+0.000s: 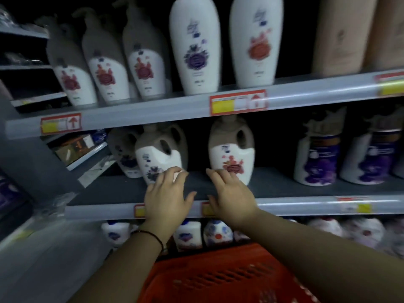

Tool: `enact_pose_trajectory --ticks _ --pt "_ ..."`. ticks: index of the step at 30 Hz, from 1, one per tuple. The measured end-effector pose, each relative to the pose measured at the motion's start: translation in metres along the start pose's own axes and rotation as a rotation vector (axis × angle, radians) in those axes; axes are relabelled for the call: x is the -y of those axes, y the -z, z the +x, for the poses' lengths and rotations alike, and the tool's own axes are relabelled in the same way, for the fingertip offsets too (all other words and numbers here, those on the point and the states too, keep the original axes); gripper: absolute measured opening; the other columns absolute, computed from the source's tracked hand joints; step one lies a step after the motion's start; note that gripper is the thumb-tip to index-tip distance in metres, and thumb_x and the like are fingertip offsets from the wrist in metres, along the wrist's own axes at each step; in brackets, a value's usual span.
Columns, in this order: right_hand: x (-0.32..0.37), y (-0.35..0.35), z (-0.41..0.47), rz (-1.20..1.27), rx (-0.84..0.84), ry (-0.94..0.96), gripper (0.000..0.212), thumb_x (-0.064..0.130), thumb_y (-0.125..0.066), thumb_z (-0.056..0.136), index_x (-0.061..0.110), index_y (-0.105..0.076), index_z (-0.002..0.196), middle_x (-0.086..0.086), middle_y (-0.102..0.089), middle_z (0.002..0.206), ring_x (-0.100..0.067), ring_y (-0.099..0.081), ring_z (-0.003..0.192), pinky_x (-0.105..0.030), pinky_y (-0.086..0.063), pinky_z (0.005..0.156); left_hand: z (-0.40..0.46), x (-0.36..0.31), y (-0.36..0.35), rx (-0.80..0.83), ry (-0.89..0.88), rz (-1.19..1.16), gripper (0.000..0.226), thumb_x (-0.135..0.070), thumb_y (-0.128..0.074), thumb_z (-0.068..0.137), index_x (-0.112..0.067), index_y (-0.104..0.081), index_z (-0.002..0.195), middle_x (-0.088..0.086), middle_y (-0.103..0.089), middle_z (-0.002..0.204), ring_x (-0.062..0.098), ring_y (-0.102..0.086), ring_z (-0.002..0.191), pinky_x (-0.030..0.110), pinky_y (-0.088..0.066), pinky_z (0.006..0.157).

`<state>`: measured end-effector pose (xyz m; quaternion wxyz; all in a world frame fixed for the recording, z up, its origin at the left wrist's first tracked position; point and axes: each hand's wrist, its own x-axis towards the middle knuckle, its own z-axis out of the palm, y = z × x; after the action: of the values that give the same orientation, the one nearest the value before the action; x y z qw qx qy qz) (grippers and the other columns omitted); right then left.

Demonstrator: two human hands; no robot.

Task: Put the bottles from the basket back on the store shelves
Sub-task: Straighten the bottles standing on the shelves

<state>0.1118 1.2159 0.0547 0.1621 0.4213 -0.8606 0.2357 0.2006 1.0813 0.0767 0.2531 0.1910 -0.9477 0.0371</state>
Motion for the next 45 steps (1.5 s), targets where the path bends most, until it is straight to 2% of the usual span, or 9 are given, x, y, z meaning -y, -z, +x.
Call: enact_pose_trajectory --ticks 2,6,10,15,19,24,28,37,45 --pt "-0.023 0.031 -0.024 -0.069 0.010 -0.019 0.062 0.025 -0.058 0.080 0.013 -0.044 0.139 -0.012 -0.054 0.126 -0.036 -0.053 0.111 -0.043 -0.050 0.083 -0.003 -0.041 0.012 0.027 -0.077 -0.034 0.047 -0.048 -0.055 0.087 -0.026 -0.054 0.129 -0.007 -0.049 0.134 0.019 -0.047 0.124 0.037 -0.042 0.094" --pt "-0.087 0.090 -0.063 -0.151 0.026 -0.114 0.062 0.024 -0.055 0.083 0.013 -0.037 0.142 -0.012 -0.046 0.132 -0.036 -0.046 0.117 -0.044 -0.045 0.091 0.001 -0.134 0.023 0.126 -0.129 -0.114 0.054 -0.053 -0.047 0.091 -0.029 -0.041 0.139 -0.010 -0.043 0.140 0.017 -0.041 0.128 0.034 -0.041 0.097" --pt "-0.157 0.113 -0.086 -0.151 0.002 -0.246 0.064 0.022 -0.057 0.083 0.007 -0.035 0.142 -0.015 -0.046 0.131 -0.037 -0.045 0.115 -0.044 -0.042 0.093 0.013 -0.205 0.001 0.220 -0.091 -0.346 0.079 -0.055 -0.054 0.087 -0.026 -0.017 0.150 -0.005 -0.031 0.152 0.019 -0.036 0.135 0.036 -0.041 0.104" --pt "-0.218 0.103 -0.071 0.076 -0.072 -0.339 0.085 0.026 -0.063 0.084 0.007 -0.012 0.149 -0.011 -0.027 0.149 -0.030 -0.030 0.136 -0.031 -0.028 0.110 0.046 -0.249 -0.062 0.339 -0.009 -0.647 0.121 -0.062 -0.070 0.068 -0.031 0.015 0.149 -0.004 -0.013 0.159 0.022 -0.030 0.141 0.041 -0.039 0.107" --pt "-0.248 0.084 -0.056 0.201 -0.097 -0.310 0.101 0.027 -0.066 0.082 0.009 0.005 0.151 -0.011 -0.017 0.156 -0.027 -0.026 0.141 -0.030 -0.028 0.112 0.073 -0.256 -0.099 0.370 0.003 -0.775 0.134 -0.069 -0.072 0.053 -0.041 0.024 0.144 -0.010 -0.016 0.158 0.018 -0.036 0.138 0.041 -0.042 0.105" --pt "-0.265 0.065 -0.053 0.349 -0.166 -0.363 0.111 0.034 -0.073 0.077 0.017 0.009 0.151 -0.008 -0.032 0.152 -0.024 -0.040 0.134 -0.034 -0.040 0.105 0.079 -0.259 -0.128 0.469 -0.015 -0.960 0.116 -0.038 -0.078 0.068 -0.051 0.008 0.144 -0.021 -0.048 0.123 0.007 -0.050 0.121 0.037 -0.047 0.101" --pt "-0.267 0.061 -0.056 0.338 -0.201 -0.371 0.105 0.038 -0.073 0.076 0.019 -0.001 0.151 -0.009 -0.041 0.142 -0.025 -0.046 0.126 -0.038 -0.044 0.100 0.073 -0.261 -0.123 0.371 0.008 -0.888 0.092 -0.046 -0.075 0.066 -0.054 -0.017 0.137 -0.029 -0.050 0.109 0.002 -0.056 0.108 0.035 -0.050 0.096" --pt "-0.267 0.064 -0.068 0.279 -0.248 -0.299 0.101 0.049 -0.069 0.076 0.019 -0.007 0.150 -0.005 -0.048 0.138 -0.020 -0.055 0.119 -0.039 -0.052 0.089 0.059 -0.266 -0.117 0.173 0.074 -0.682 0.079 -0.061 -0.072 0.061 -0.042 -0.029 0.125 -0.021 -0.060 0.112 0.003 -0.063 0.096 0.035 -0.053 0.082" --pt "-0.270 0.072 -0.068 0.359 -0.138 -0.286 0.100 0.044 -0.068 0.080 0.025 0.001 0.151 -0.005 -0.047 0.141 -0.017 -0.049 0.127 -0.037 -0.045 0.103 0.060 -0.266 -0.113 0.218 0.055 -0.672 0.083 -0.066 -0.071 0.061 -0.045 -0.027 0.127 -0.026 -0.057 0.108 0.002 -0.061 0.096 0.031 -0.051 0.076"
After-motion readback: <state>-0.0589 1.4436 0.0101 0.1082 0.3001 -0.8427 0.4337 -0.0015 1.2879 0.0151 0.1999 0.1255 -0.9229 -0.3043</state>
